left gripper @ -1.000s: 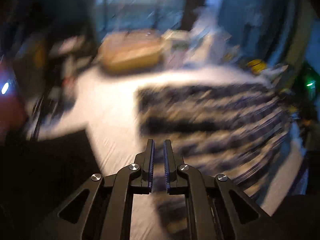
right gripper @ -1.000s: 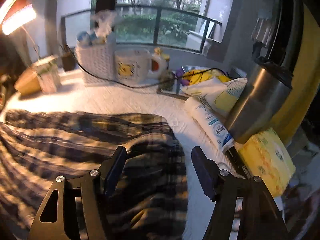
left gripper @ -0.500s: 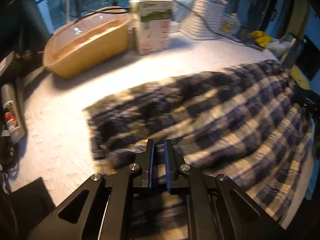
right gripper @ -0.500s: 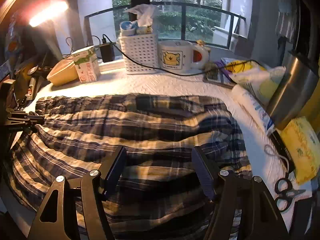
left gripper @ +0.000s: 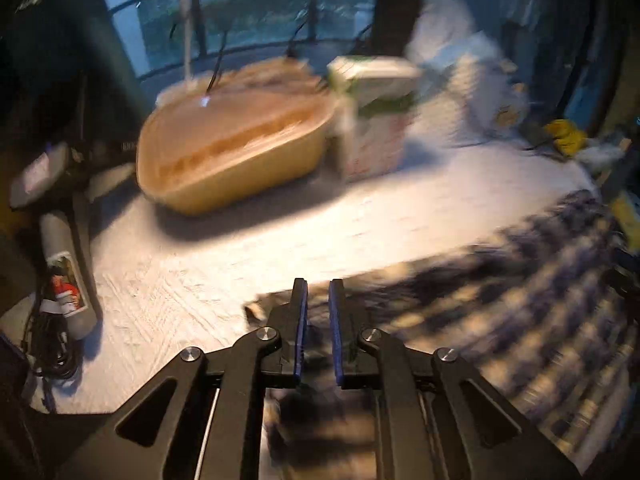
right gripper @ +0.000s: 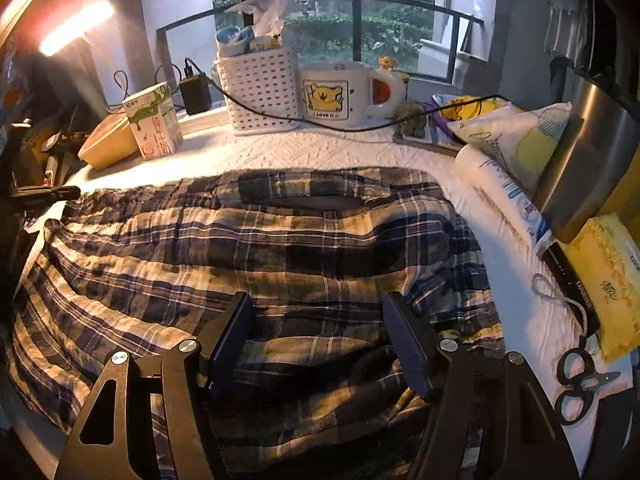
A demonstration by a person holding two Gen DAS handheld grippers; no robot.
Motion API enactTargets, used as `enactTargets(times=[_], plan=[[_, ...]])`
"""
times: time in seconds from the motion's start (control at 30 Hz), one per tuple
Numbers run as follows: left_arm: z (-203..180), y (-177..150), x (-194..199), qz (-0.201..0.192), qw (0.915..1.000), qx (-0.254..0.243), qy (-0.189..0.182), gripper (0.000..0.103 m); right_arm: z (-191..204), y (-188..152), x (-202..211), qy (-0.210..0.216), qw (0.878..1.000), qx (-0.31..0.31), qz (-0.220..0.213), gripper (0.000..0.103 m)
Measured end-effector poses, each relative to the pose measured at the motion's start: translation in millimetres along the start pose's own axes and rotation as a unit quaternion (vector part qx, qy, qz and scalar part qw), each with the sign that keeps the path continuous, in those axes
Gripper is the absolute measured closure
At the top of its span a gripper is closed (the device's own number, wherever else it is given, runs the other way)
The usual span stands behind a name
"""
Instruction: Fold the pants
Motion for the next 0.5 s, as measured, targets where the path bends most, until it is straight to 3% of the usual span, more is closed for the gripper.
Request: enactTargets(times=[0.07, 0.27, 0.4, 0.5], plan=[[-12.8, -6.6, 19.5, -0.011, 0.9999, -0.007, -0.004, 0.058, -1.5, 0.1, 8.5, 0.000, 1.000, -0.002, -0.013, 0.025], [-66.8, -52.0, 55.4, -0.012, 0.9985, -0.011, -0.052, 0.056, -30.8, -5.0, 35.2, -0.026, 0.999, -0.034, -0.030, 0.021], [-106.3, -79.2, 34.8, 0.032, 0.9964, -0.015, -0.077, 0.056, -48.2, -24.8, 36.9, -0.060, 0.998, -0.033, -0.010, 0.021], [-112.8, -93.7, 33.9, 0.032, 0.9977, -0.017, -0.058, 0.052, -58.8, -43.6, 38.2, -0.069, 0.997, -0.041, 0.007, 0.021]])
Point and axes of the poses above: each gripper's, at about its wrist camera, not at the fingertips, and x roughly against the way its jaws point, z to its left, y to its top, the point moved 3 cm from there along -x, roughly the way its jaws point, and after that the axes turned 14 degrees about -x, right-handed, at the moved point
